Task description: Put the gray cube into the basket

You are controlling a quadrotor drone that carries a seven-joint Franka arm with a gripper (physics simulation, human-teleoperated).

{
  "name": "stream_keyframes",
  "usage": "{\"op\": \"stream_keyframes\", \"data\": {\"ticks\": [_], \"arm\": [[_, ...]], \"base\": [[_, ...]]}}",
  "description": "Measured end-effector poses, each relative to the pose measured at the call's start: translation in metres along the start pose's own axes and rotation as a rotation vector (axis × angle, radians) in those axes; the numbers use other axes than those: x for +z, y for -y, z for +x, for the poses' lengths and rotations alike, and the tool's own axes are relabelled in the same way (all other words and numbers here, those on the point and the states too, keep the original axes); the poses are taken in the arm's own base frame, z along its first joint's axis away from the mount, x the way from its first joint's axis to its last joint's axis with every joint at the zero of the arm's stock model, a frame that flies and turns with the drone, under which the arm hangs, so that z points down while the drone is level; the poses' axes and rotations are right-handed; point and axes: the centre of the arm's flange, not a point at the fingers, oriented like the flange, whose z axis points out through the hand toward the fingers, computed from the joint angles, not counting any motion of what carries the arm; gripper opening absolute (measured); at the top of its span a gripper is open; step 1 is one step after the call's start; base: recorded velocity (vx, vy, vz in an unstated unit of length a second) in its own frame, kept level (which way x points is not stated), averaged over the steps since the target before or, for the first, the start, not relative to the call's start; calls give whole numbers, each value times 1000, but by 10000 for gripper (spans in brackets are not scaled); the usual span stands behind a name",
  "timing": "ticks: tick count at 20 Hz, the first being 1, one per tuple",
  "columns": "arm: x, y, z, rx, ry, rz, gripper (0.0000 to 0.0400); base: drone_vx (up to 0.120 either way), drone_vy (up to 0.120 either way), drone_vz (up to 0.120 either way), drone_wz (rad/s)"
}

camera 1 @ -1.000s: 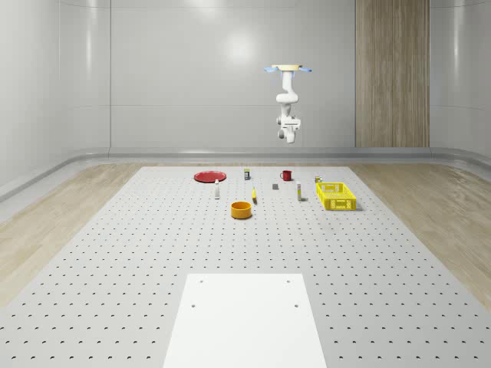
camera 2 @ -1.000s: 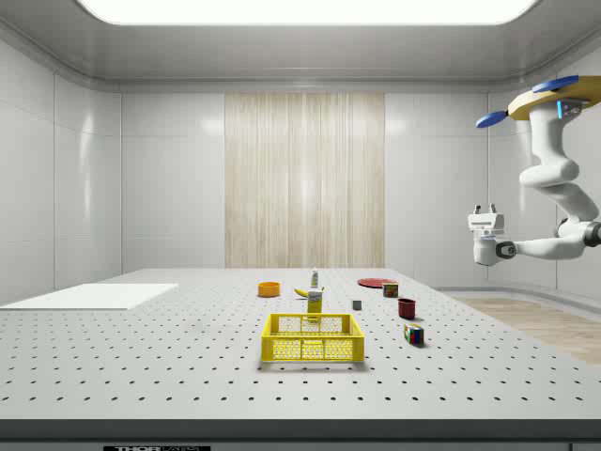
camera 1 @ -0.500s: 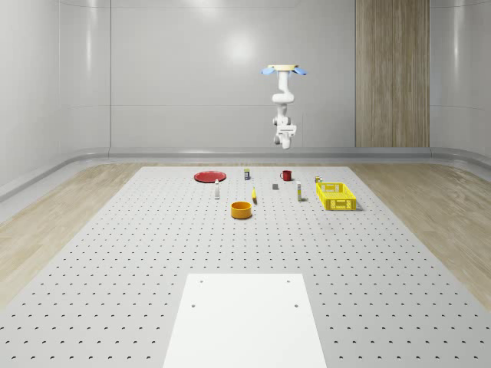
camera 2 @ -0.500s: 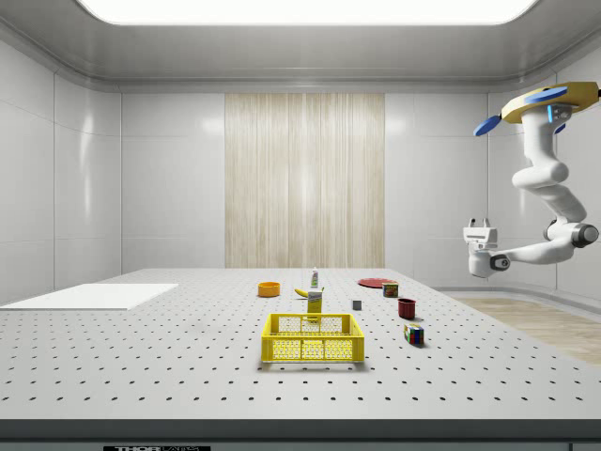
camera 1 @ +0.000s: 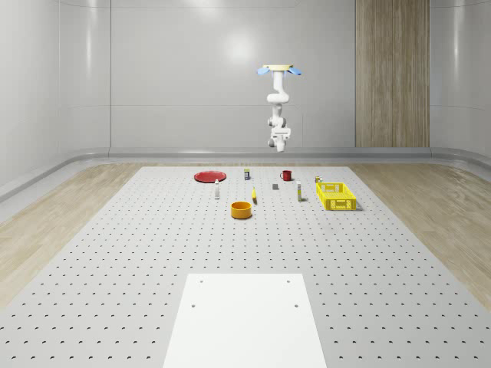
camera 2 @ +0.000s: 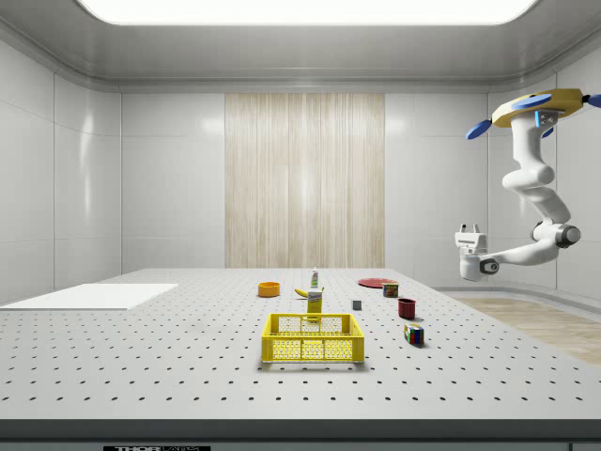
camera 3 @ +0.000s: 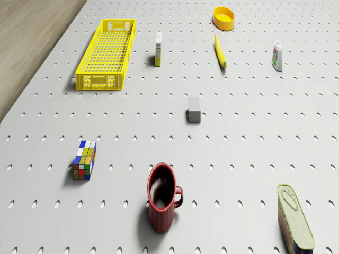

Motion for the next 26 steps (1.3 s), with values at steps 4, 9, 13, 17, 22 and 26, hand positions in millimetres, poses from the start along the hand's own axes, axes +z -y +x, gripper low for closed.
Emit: {"op": "stream_keyframes", "data": {"ticks": [4, 9, 13, 17, 22, 26], "arm": [[-2, 0, 0, 0, -2, 2, 400], [-3, 0, 0, 0, -5, 5, 400], [-3, 0, 0, 0, -8, 6, 400], [-3, 0, -1, 0, -10, 8, 400], [-3, -1, -1, 0, -15, 9, 400], [-3, 0, -2, 0, -20, 8, 400]], "base": [[120, -120, 0, 0], [120, -120, 0, 0], [120, -120, 0, 0], [120, -120, 0, 0], [112, -48, 0, 0], [120, 0, 0, 0]]}}
